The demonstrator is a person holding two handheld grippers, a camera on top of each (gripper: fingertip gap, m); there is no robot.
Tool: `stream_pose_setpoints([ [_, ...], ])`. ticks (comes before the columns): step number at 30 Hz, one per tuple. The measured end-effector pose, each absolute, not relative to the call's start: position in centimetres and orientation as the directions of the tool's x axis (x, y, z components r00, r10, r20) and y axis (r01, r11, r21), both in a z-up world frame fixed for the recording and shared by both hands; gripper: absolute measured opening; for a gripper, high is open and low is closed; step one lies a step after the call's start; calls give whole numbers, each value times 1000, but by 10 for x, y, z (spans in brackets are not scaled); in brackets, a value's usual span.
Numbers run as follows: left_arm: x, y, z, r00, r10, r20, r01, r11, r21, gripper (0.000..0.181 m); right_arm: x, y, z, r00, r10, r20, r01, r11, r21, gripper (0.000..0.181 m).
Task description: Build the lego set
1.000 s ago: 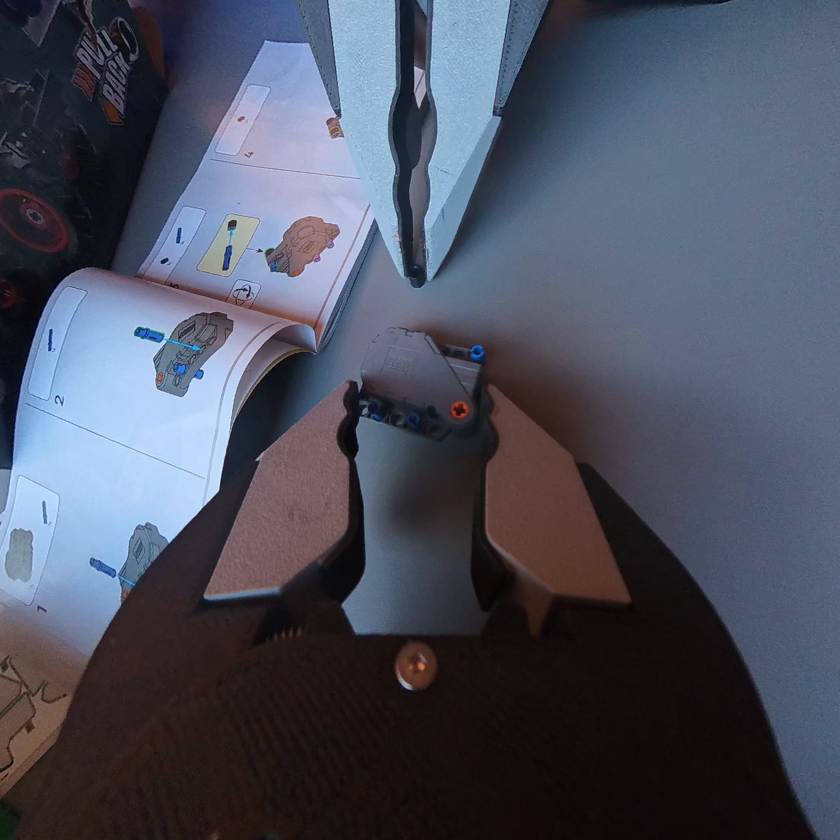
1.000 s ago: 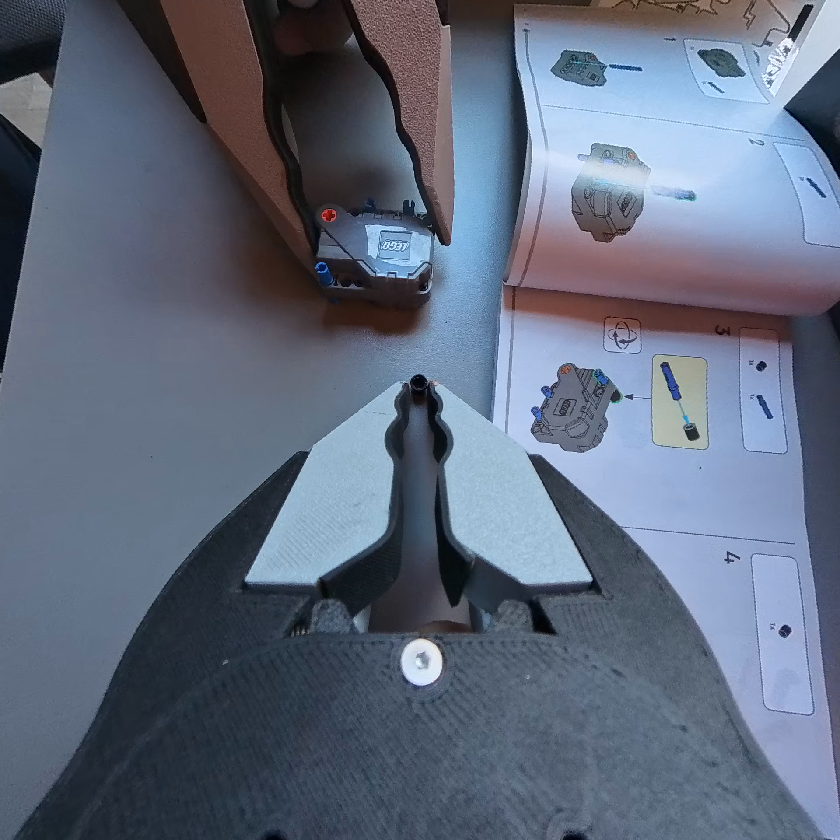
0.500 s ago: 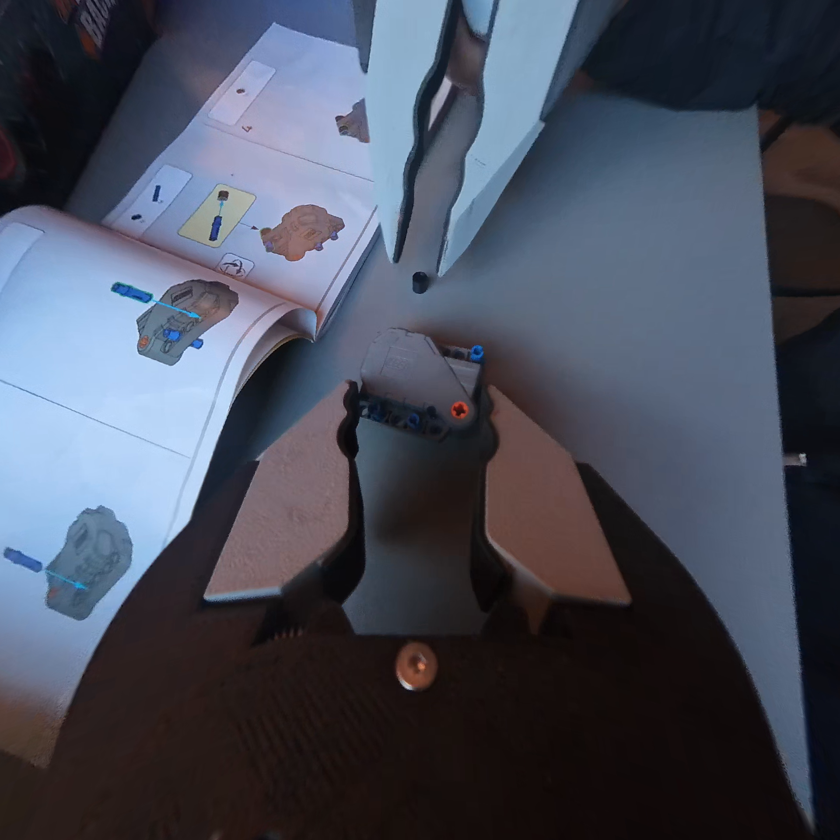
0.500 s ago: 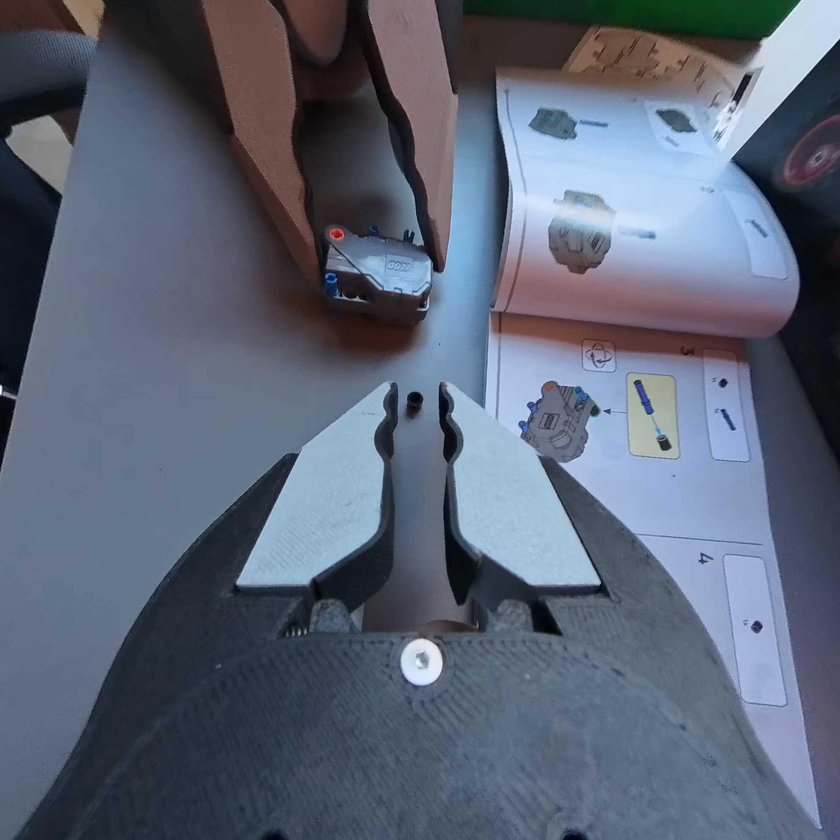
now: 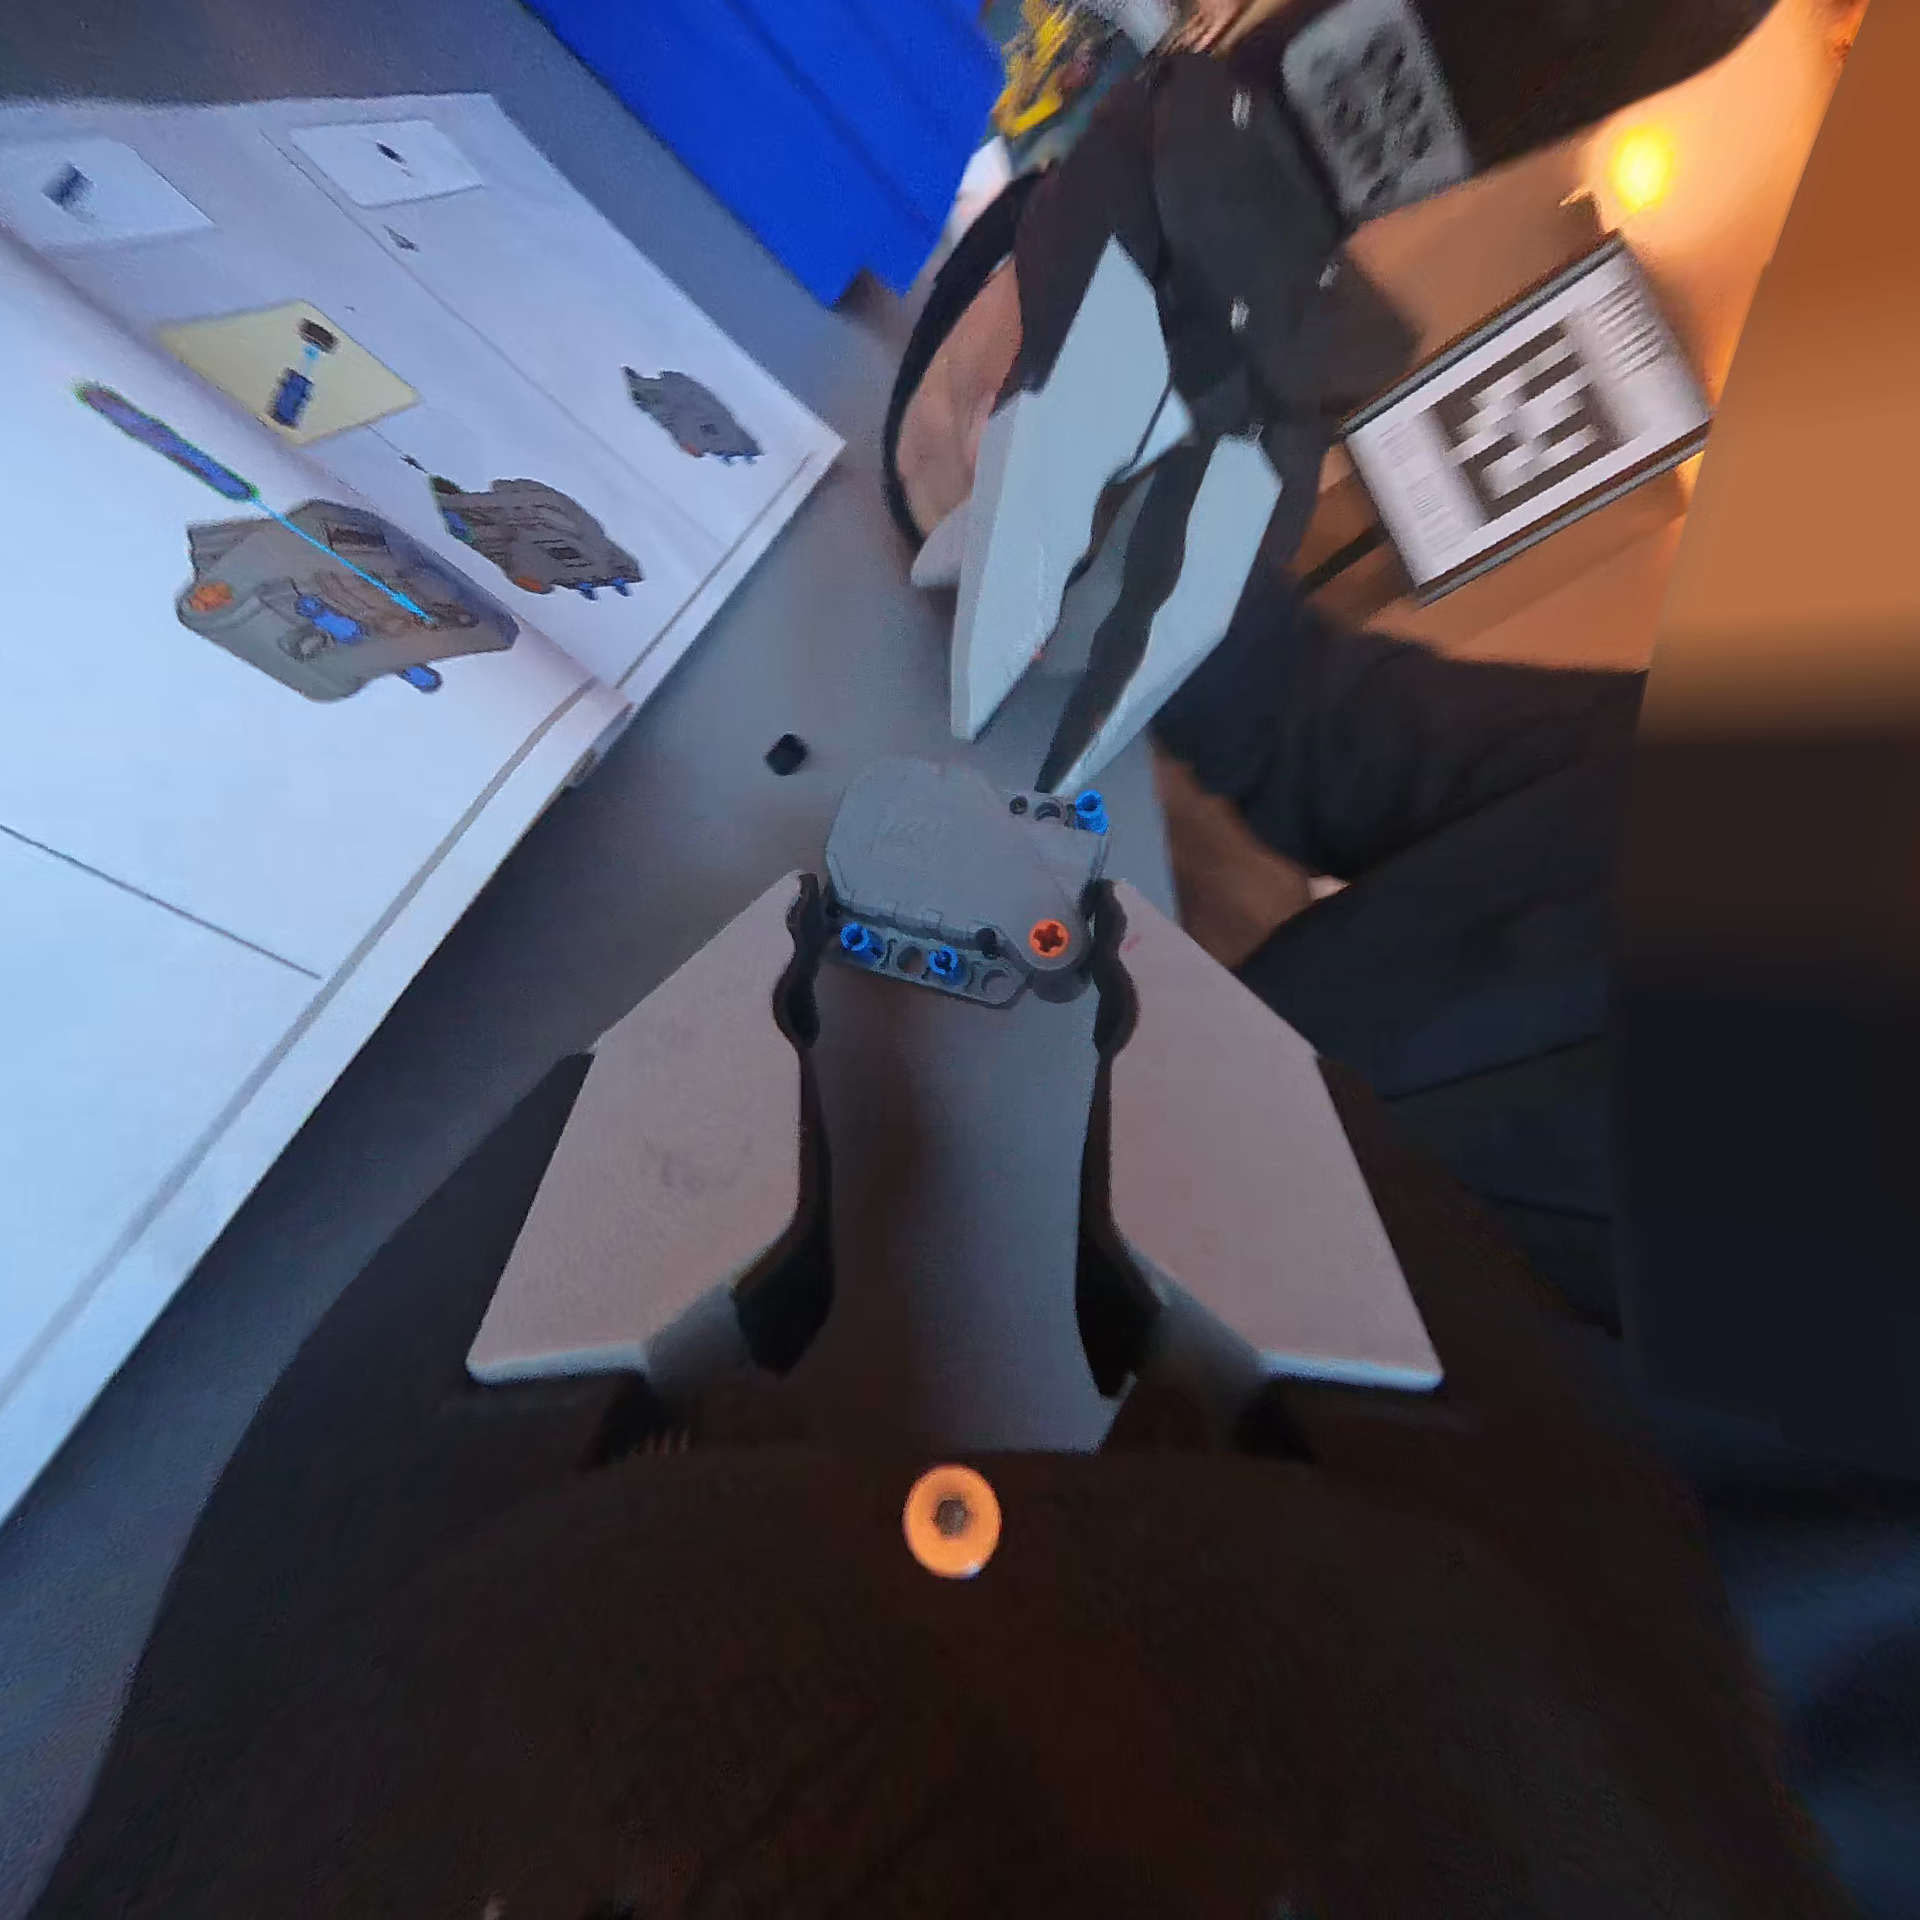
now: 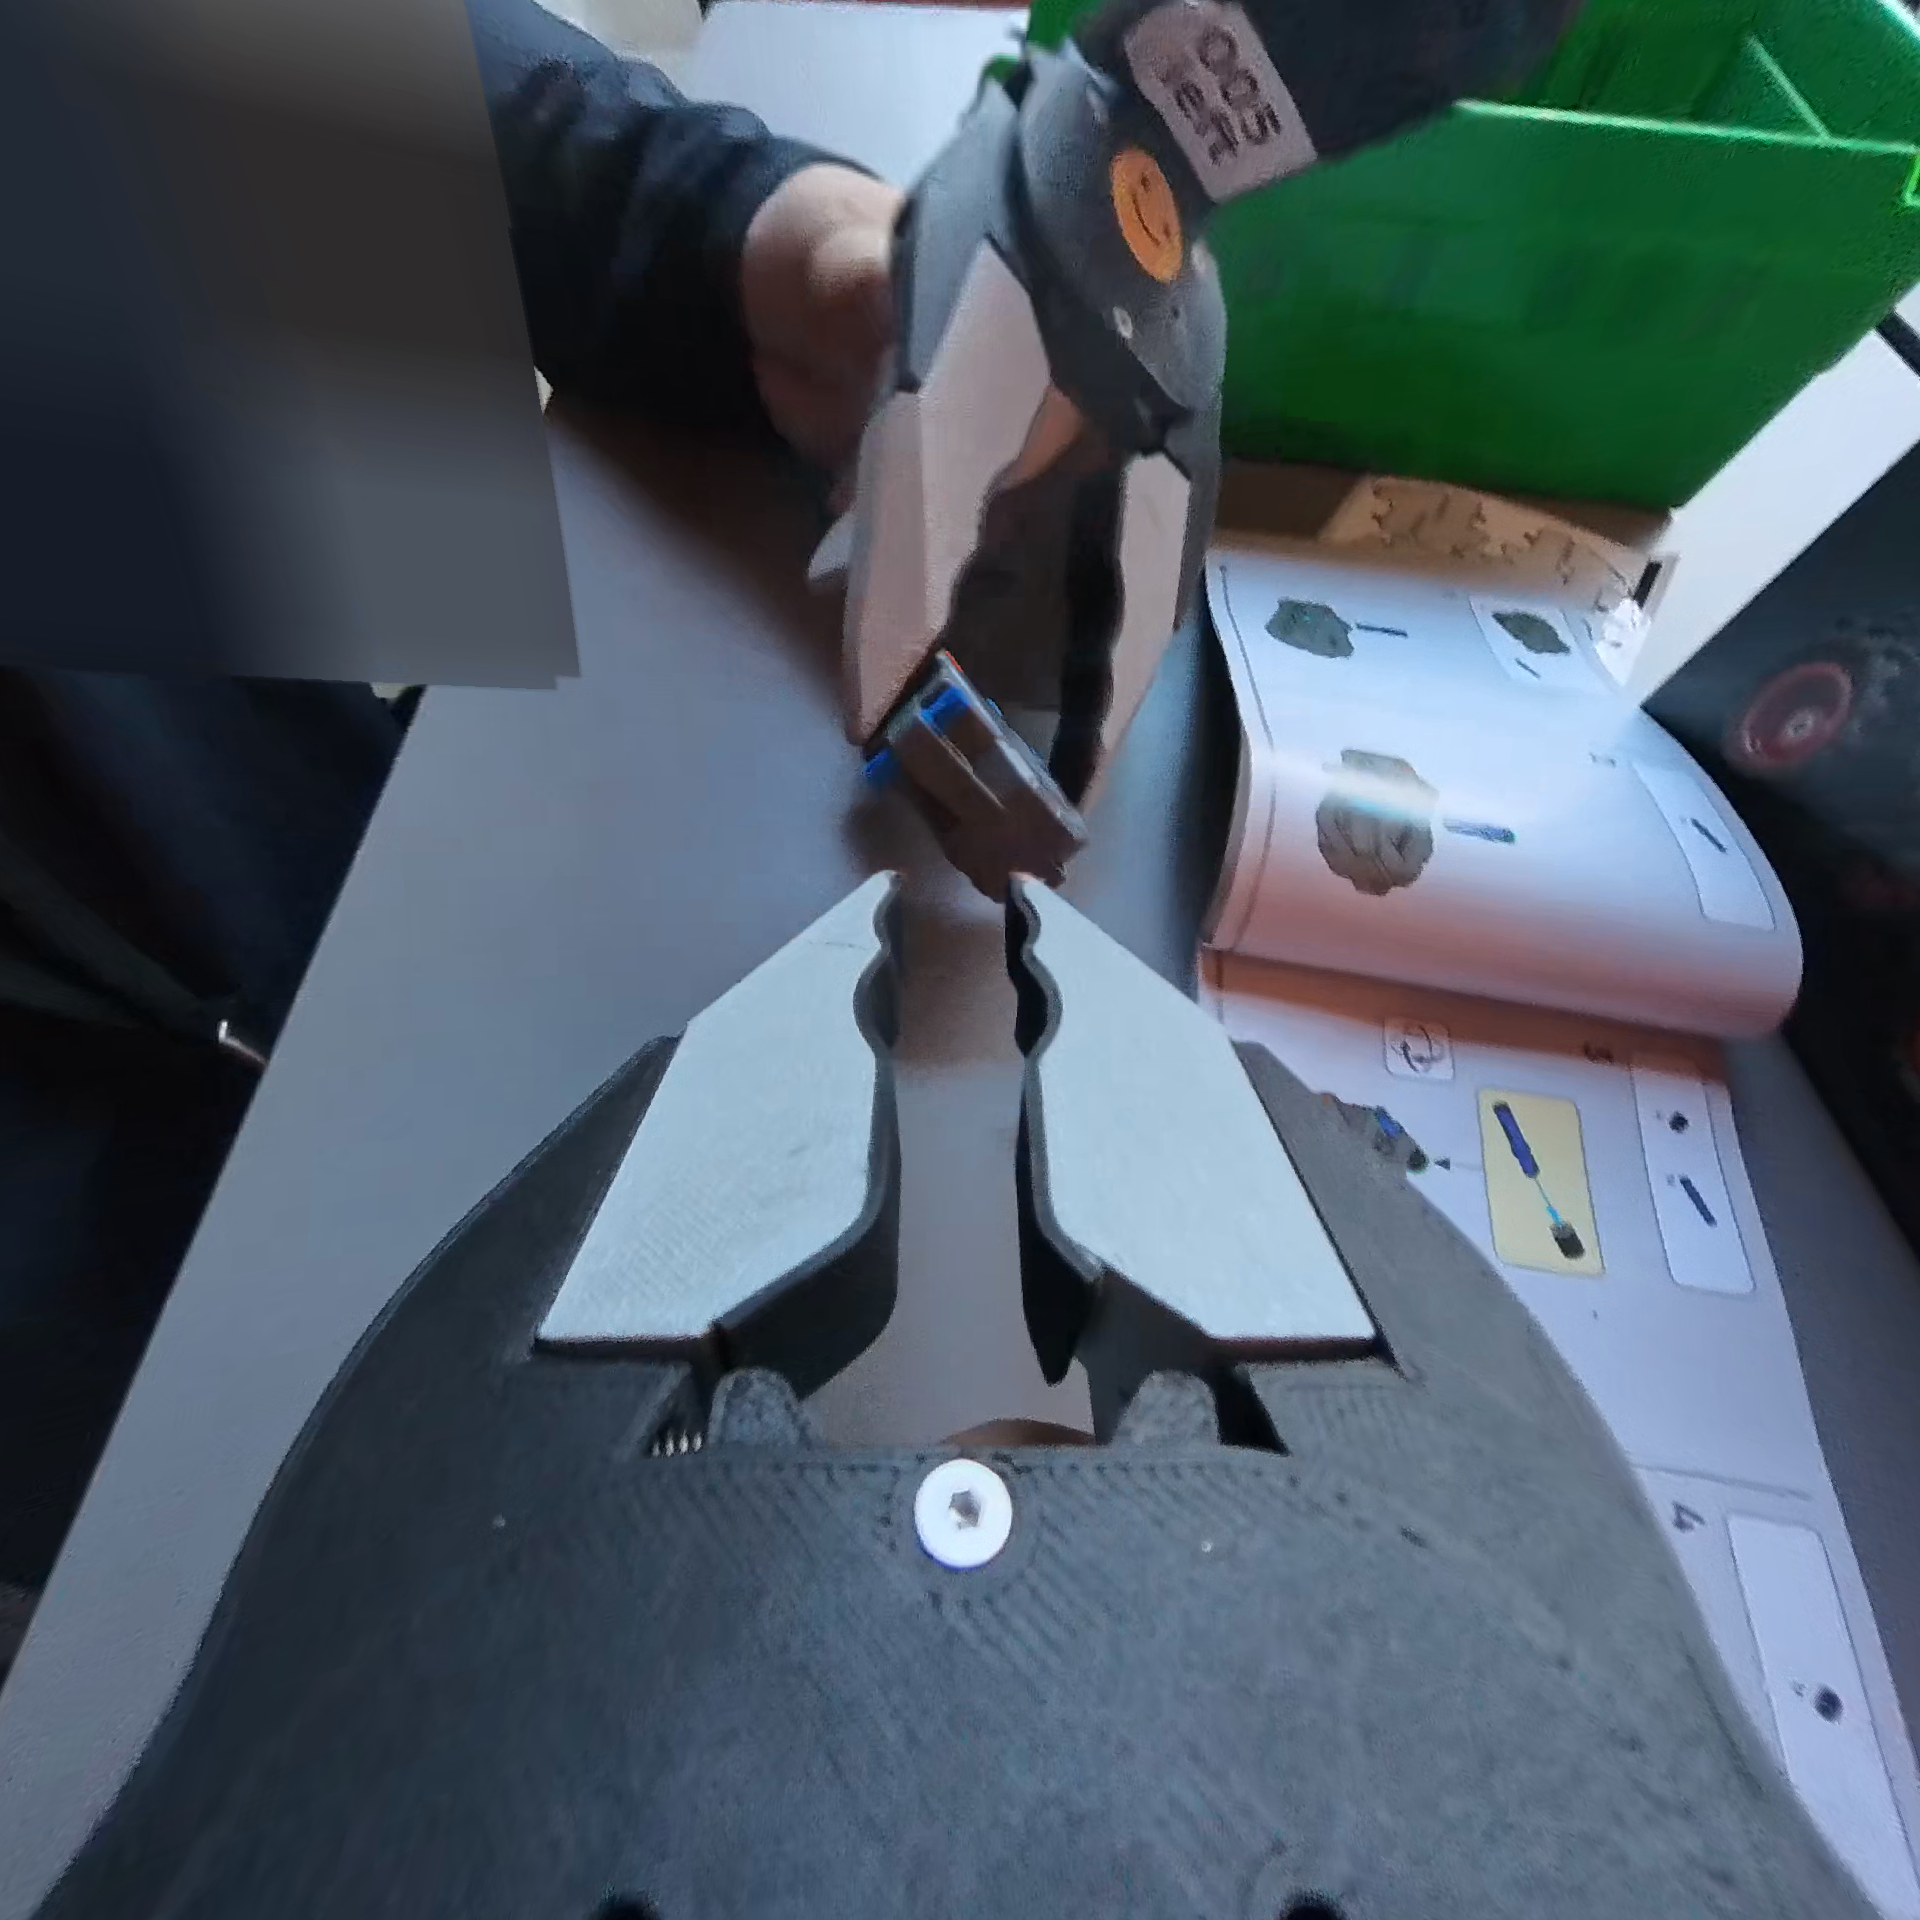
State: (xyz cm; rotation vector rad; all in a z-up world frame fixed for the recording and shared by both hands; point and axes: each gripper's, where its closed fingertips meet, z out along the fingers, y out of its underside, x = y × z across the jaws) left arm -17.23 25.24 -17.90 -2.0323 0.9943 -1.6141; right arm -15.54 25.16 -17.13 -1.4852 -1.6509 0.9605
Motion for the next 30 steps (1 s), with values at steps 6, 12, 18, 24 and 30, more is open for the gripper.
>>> stream_pose_setpoints([
  [6,-173,253,-176,55,-647,760,-279,-741,-611,50,-163,248,-160,-74,996,58,407,83,-910,20],
  [12,-170,246,-180,48,-648,760,-316,-732,-604,50,-170,243,-159,-66,974,219,389,227,-893,31],
  [18,-169,242,-183,49,-640,766,-339,-732,-590,50,-174,237,-163,-87,932,352,404,356,-842,27],
  [24,-167,237,-190,75,-674,735,-389,-699,-600,50,-175,233,-167,-104,863,494,430,487,-761,27],
  [30,-167,237,-195,97,-687,720,-413,-686,-599,50,-176,229,-172,-128,733,668,467,639,-611,20],
])
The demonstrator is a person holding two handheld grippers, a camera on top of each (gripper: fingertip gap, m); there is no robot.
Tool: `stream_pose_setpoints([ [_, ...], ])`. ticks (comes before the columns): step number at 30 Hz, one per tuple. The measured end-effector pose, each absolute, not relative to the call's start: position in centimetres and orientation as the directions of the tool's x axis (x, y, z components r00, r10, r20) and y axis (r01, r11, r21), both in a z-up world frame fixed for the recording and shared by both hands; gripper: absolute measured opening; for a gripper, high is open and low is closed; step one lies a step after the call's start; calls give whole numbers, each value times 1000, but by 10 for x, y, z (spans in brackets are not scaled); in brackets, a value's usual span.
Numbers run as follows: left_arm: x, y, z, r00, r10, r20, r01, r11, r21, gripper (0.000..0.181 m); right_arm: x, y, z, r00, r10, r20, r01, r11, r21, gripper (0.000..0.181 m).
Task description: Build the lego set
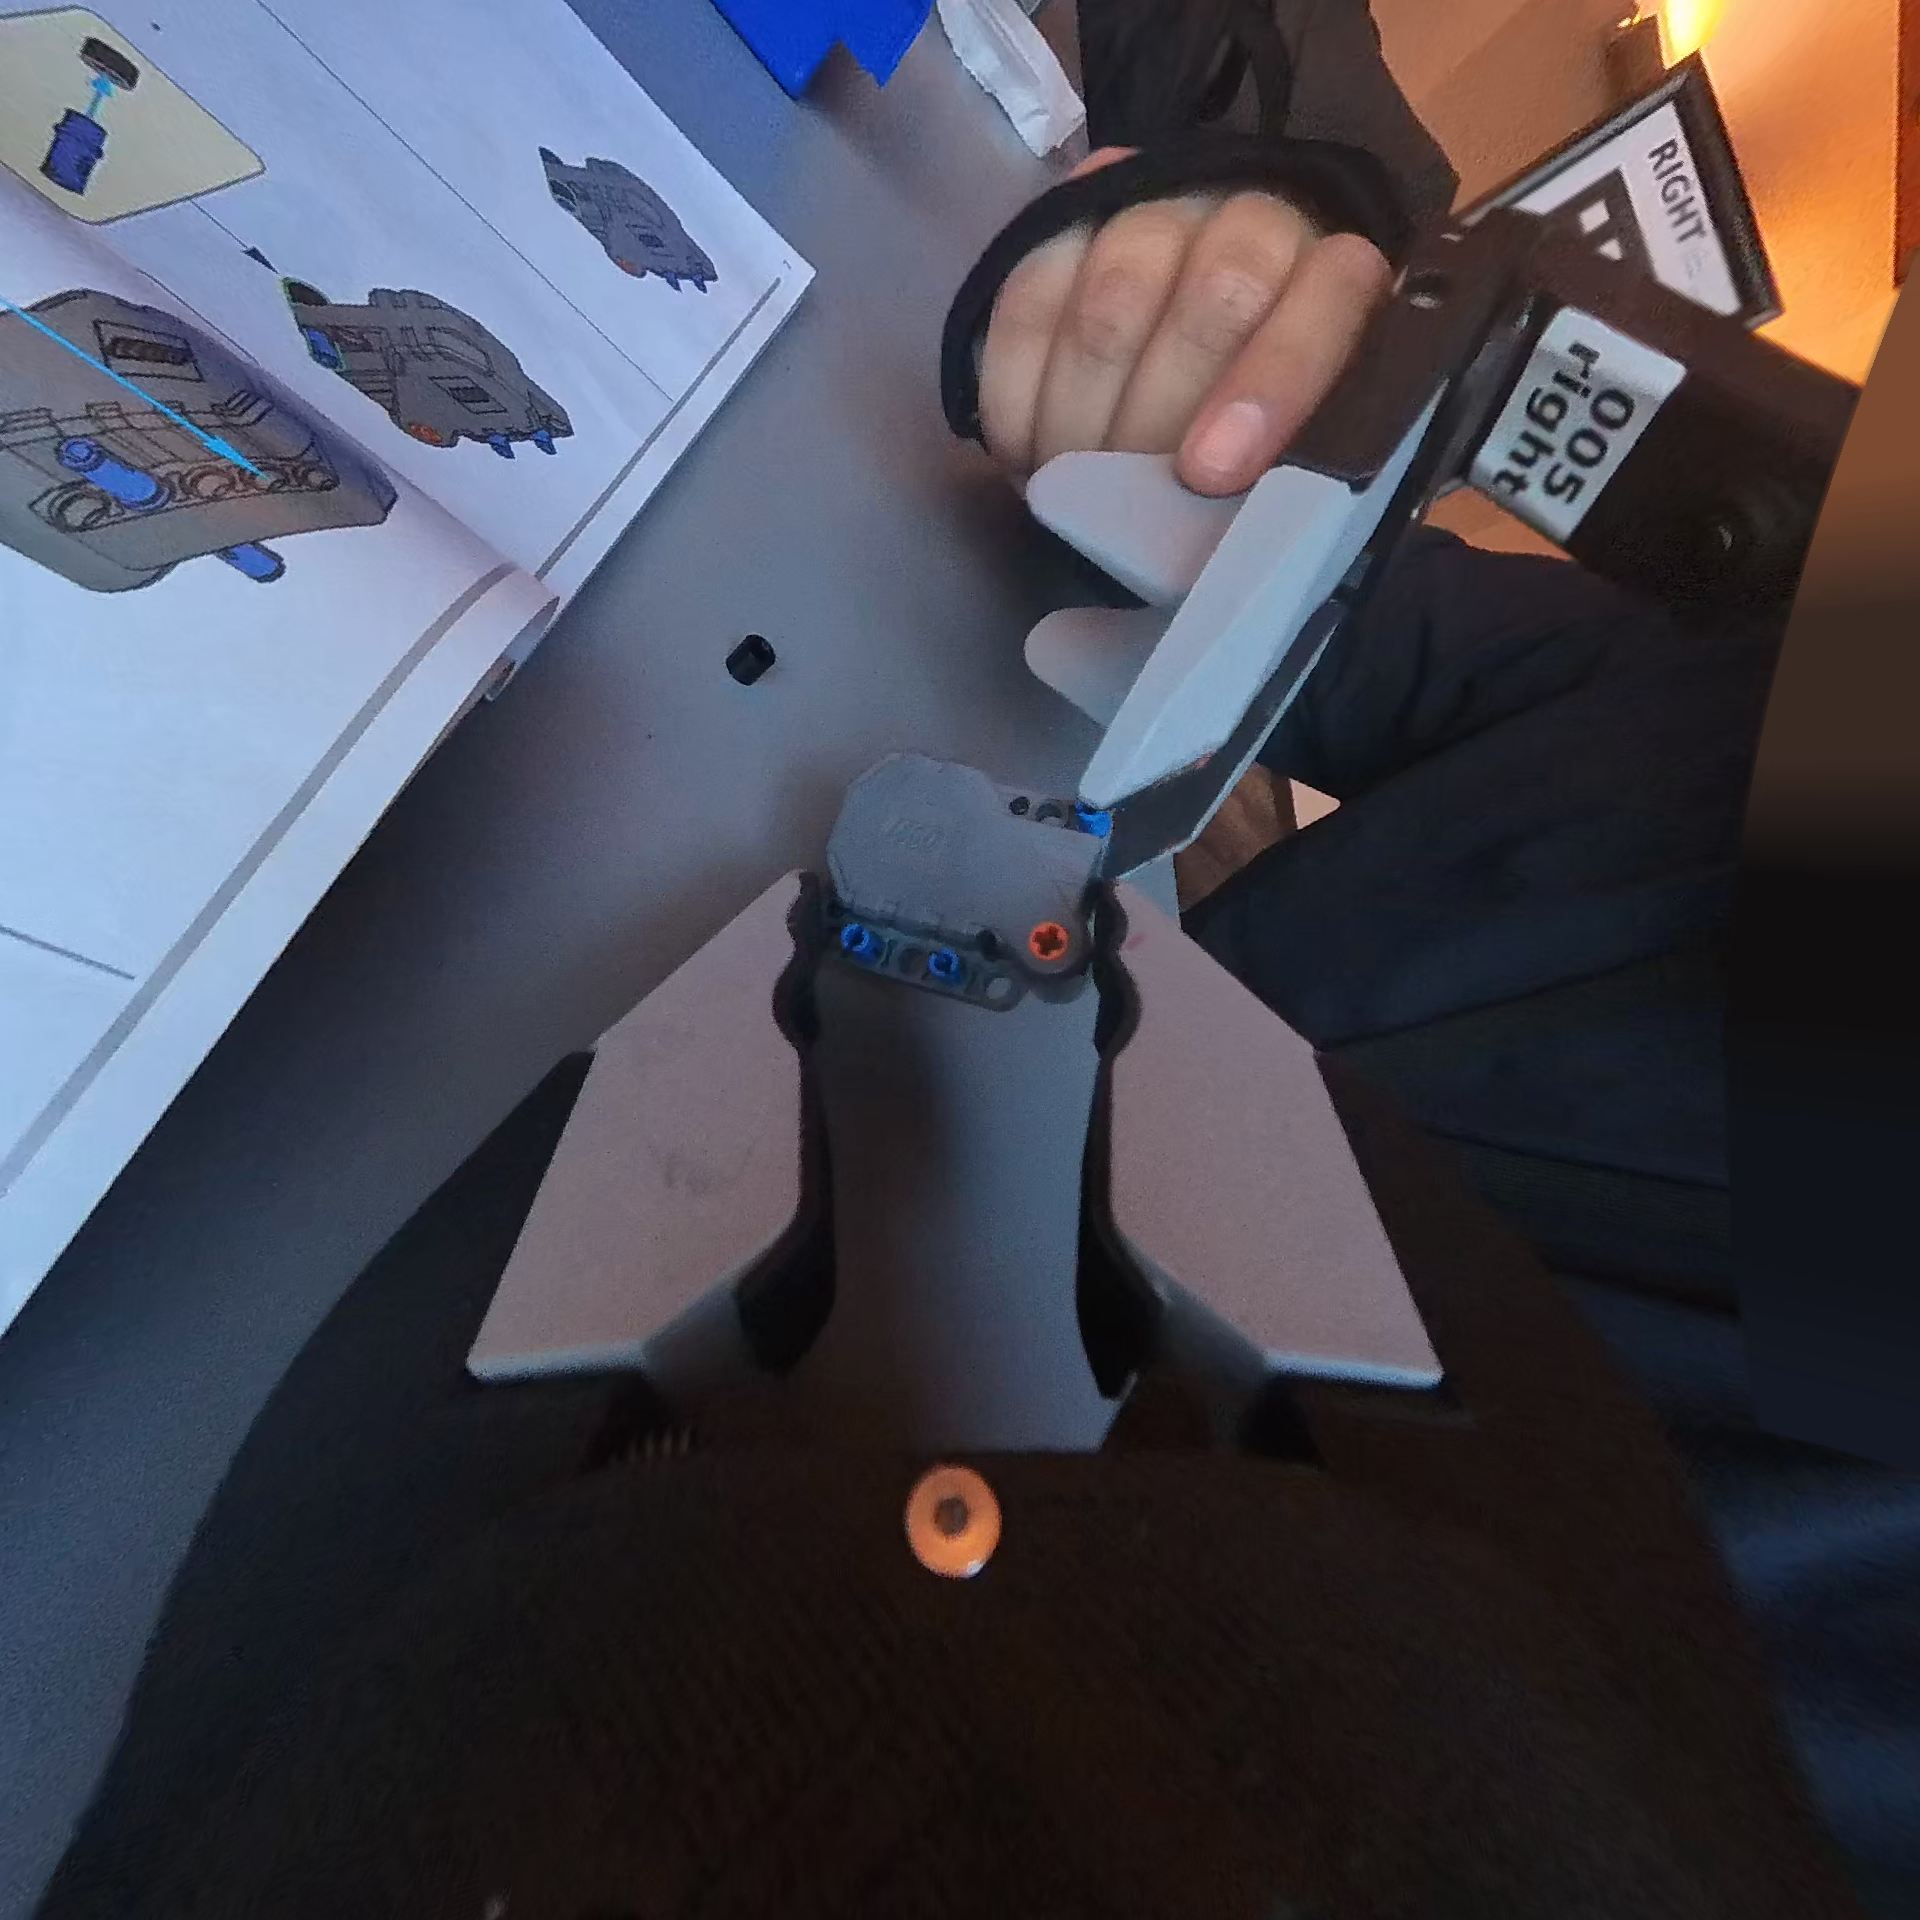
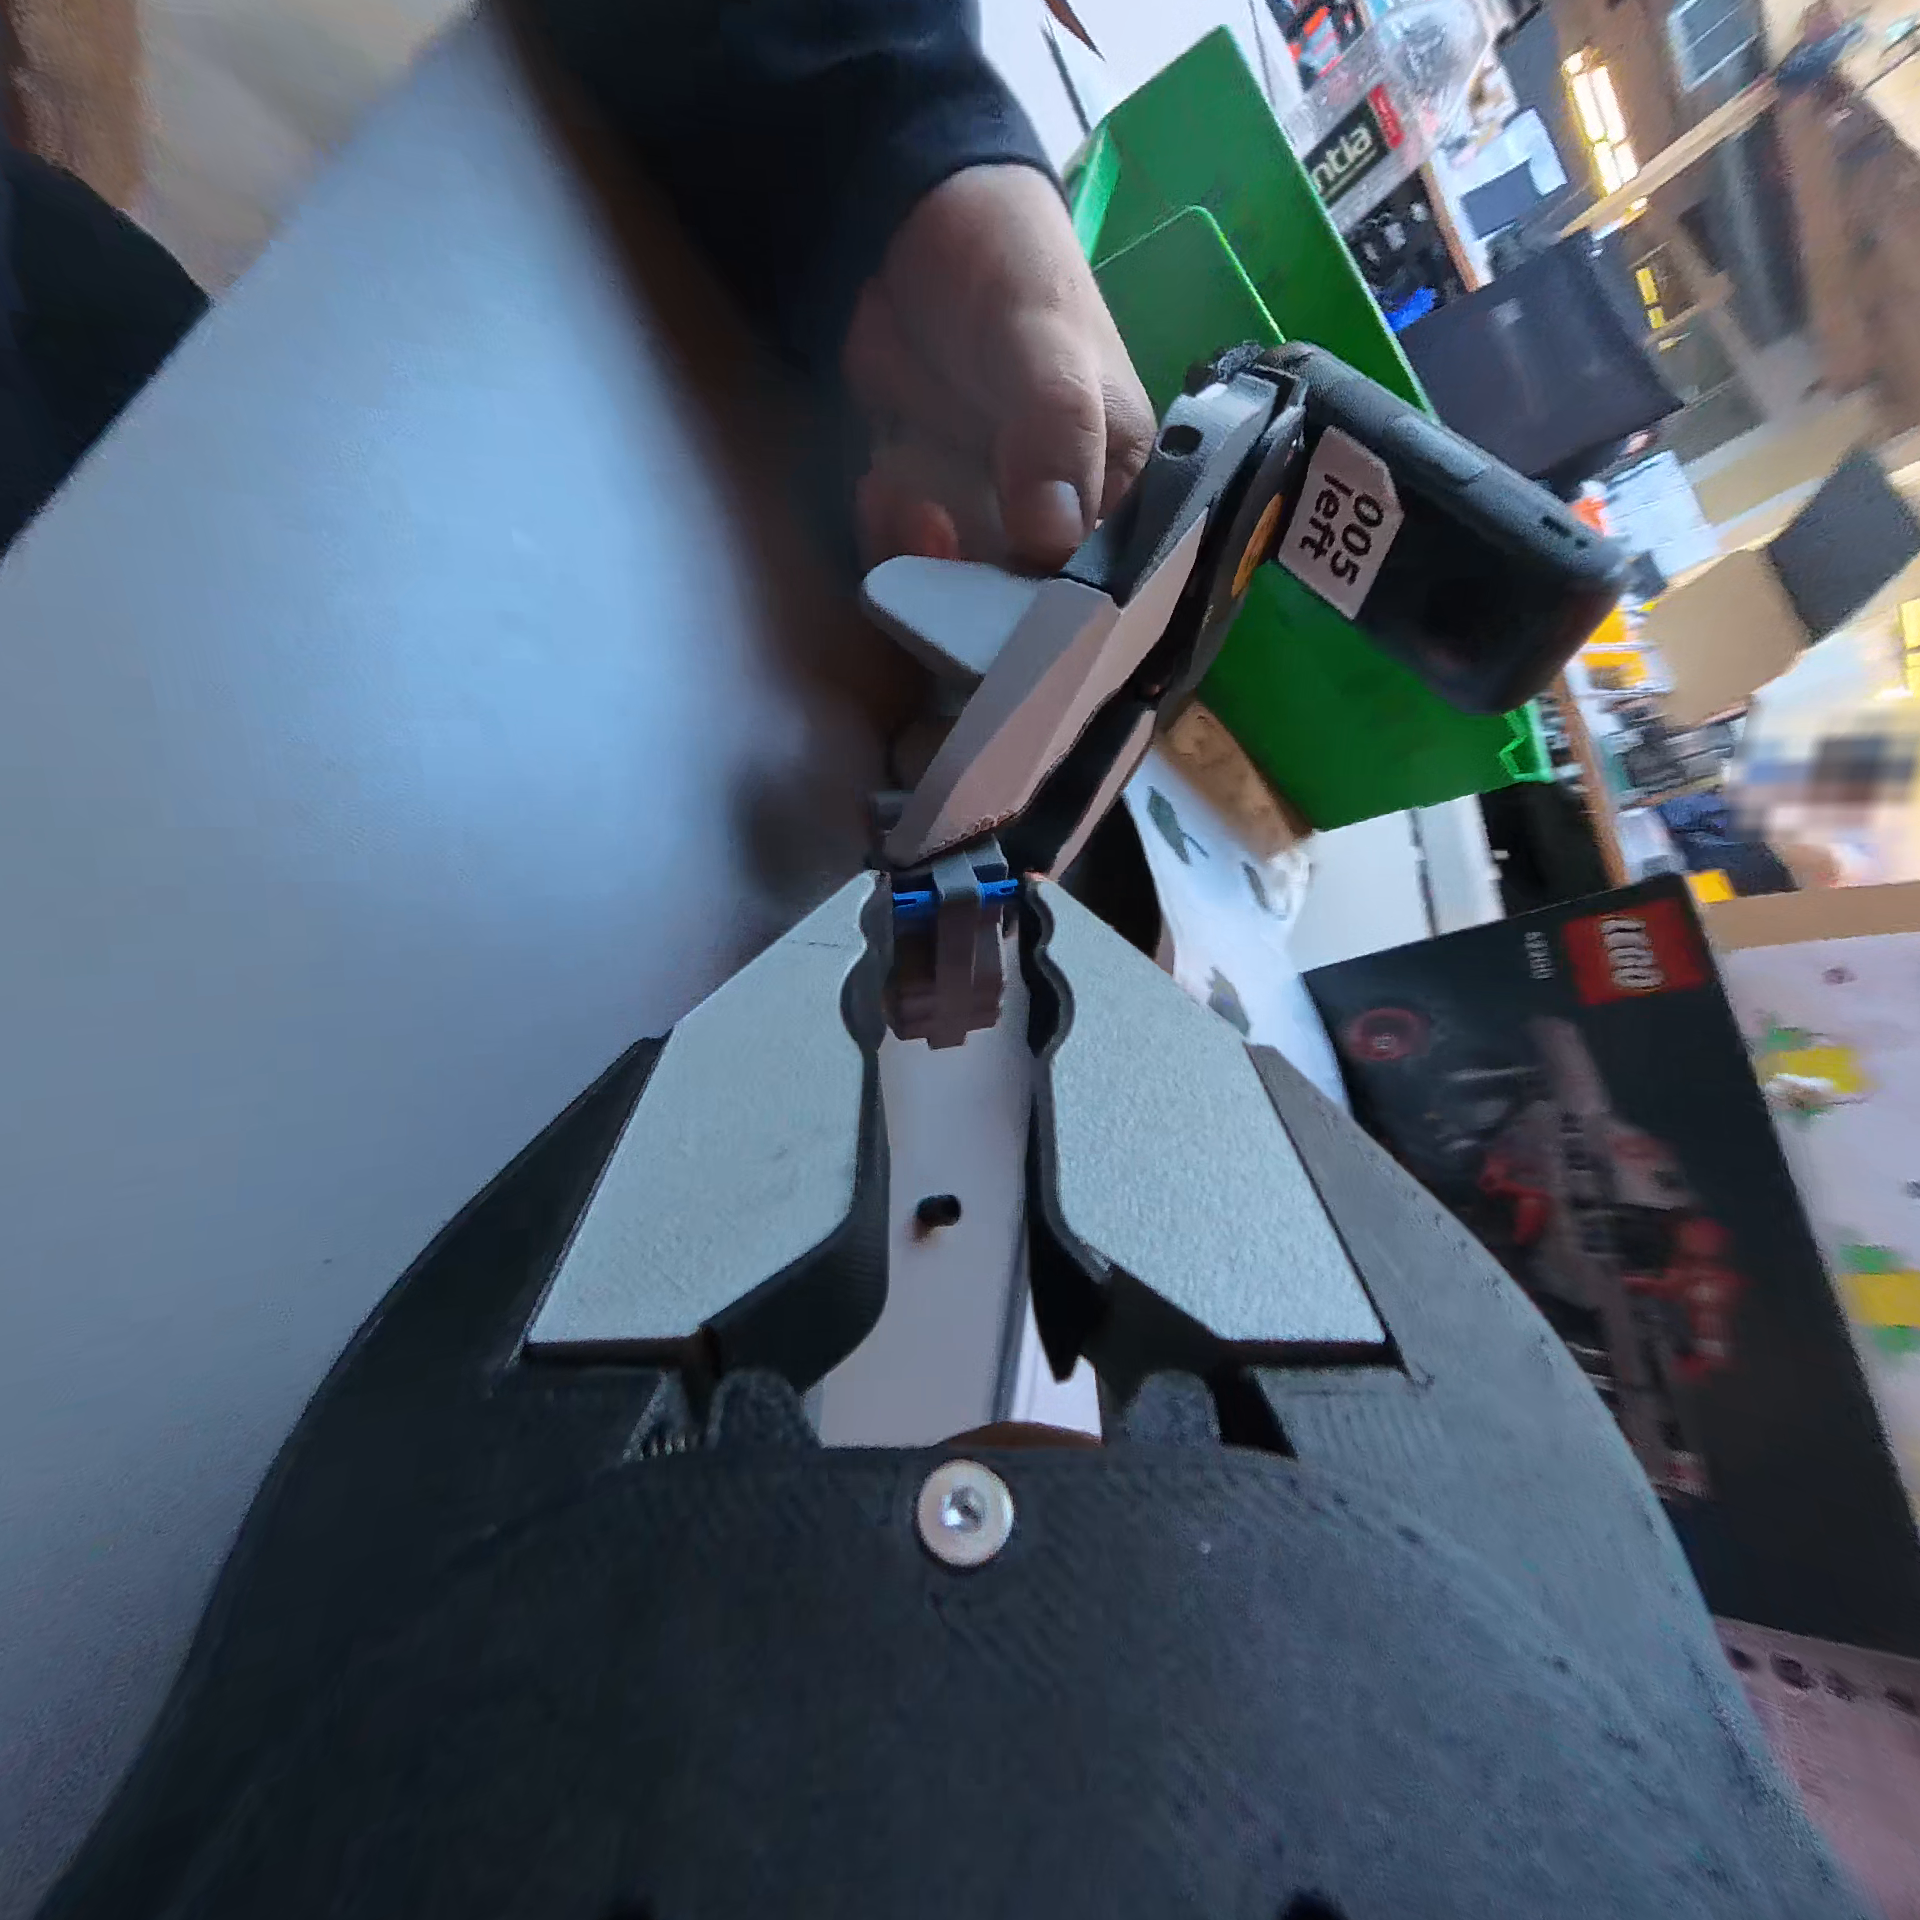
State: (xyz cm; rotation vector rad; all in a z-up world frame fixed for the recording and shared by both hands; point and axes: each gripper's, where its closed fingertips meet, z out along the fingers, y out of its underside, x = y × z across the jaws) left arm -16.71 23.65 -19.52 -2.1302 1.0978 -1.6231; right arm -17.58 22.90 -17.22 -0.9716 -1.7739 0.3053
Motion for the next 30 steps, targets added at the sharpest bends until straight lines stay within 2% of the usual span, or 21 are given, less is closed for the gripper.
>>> stream_pose_setpoints([
  [30,-168,239,-194,97,-669,737,-397,-705,-588,49,-177,231,-170,-103,707,699,477,652,-590,20],
])
